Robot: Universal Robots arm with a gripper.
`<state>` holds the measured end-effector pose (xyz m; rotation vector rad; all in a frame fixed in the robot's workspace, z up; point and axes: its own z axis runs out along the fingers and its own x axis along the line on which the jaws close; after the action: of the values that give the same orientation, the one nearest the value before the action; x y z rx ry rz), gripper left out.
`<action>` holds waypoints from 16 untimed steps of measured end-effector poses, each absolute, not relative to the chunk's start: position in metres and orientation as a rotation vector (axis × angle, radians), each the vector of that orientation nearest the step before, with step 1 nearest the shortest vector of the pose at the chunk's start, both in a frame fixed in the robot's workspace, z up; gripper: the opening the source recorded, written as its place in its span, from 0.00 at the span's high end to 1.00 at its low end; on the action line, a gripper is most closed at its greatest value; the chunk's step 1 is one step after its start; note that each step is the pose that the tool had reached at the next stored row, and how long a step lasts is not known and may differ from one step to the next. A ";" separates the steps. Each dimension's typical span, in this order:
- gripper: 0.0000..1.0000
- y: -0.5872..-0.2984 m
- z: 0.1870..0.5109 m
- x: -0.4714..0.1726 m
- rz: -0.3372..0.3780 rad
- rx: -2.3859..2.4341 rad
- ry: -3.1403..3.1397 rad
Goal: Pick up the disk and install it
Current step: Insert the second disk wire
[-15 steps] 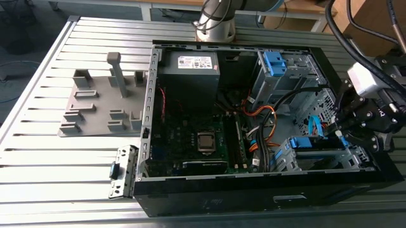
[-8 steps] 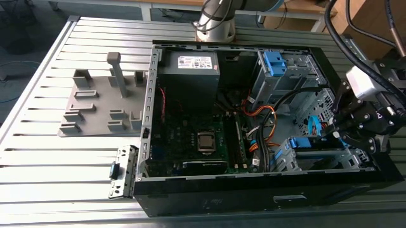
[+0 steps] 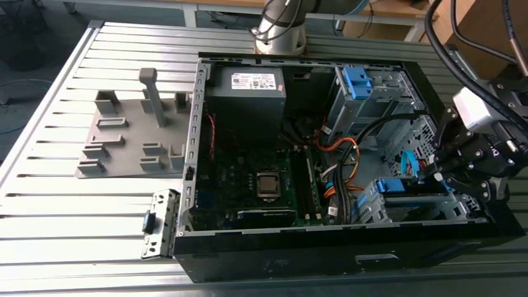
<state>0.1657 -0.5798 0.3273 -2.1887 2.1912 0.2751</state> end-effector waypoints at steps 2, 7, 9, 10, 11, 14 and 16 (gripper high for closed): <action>0.89 -0.580 0.329 0.167 0.277 -2.188 2.190; 0.89 -0.580 0.348 0.168 0.280 -2.187 2.189; 0.89 -0.580 0.356 0.169 0.279 -2.187 2.189; 0.89 -0.580 0.360 0.169 0.279 -2.187 2.189; 0.89 -0.580 0.362 0.169 0.279 -2.187 2.189; 0.89 -0.580 0.364 0.169 0.279 -2.187 2.189; 0.89 -0.580 0.364 0.169 0.279 -2.187 2.189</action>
<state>0.1693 -0.5802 0.3640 -2.1870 2.1889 0.2793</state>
